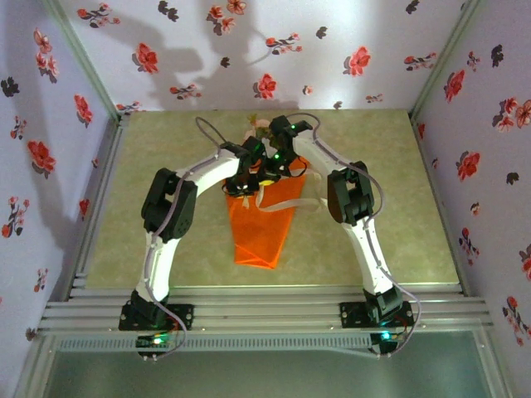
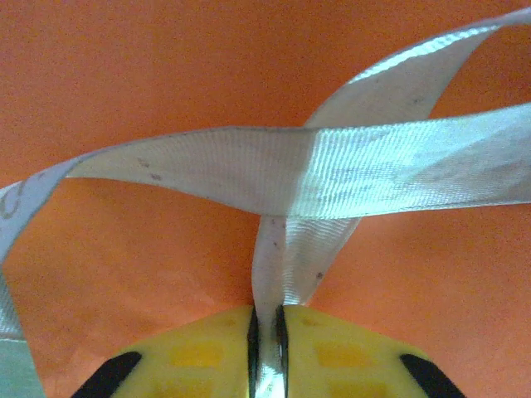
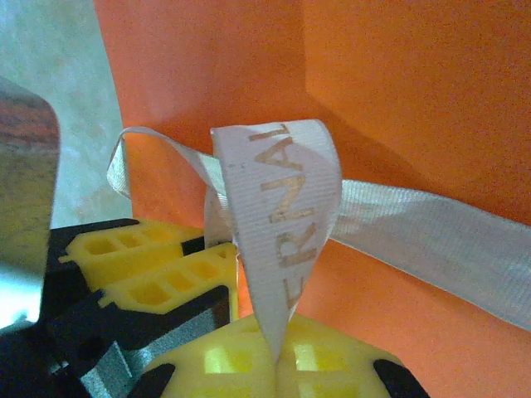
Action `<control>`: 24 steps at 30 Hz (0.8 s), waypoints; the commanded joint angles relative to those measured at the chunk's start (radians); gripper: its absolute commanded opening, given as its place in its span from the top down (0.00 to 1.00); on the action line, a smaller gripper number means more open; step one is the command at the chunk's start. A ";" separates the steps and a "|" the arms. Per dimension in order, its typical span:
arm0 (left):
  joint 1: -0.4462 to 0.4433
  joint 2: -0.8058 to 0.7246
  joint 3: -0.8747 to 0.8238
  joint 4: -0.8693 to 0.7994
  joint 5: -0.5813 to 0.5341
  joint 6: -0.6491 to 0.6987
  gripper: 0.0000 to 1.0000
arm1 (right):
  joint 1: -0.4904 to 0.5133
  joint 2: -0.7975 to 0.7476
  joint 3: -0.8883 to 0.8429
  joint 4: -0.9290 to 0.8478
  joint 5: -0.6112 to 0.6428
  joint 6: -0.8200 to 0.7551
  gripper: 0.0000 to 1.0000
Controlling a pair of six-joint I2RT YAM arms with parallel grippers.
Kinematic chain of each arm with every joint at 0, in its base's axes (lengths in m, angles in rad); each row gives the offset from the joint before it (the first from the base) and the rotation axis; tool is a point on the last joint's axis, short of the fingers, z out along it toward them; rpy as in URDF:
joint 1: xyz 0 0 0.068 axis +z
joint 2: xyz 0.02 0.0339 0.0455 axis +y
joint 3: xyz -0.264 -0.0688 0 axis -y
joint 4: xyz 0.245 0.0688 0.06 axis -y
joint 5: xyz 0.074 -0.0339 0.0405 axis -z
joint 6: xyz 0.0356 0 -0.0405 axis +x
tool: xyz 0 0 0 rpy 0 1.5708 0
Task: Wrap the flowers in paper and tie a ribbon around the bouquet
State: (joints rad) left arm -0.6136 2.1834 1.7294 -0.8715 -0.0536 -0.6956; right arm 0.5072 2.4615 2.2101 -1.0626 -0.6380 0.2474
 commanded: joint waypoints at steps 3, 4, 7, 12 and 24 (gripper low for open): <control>-0.009 -0.028 0.001 -0.012 -0.046 0.005 0.96 | -0.006 0.010 -0.007 0.006 -0.020 0.024 1.00; -0.009 -0.038 -0.003 -0.012 -0.047 0.004 1.00 | -0.004 0.010 -0.008 0.007 -0.020 0.024 1.00; -0.010 -0.085 -0.026 -0.012 -0.047 -0.009 1.00 | -0.004 0.001 -0.013 0.020 -0.019 0.037 0.94; -0.008 -0.189 -0.089 -0.006 -0.006 -0.037 1.00 | -0.008 -0.097 -0.055 0.109 0.045 0.117 0.60; 0.016 -0.327 -0.205 0.028 0.090 -0.093 1.00 | -0.142 -0.529 -0.666 0.623 0.281 0.688 0.44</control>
State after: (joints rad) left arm -0.6083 1.8927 1.5475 -0.8543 0.0017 -0.7593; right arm 0.3954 1.9625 1.6726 -0.6369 -0.4358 0.6861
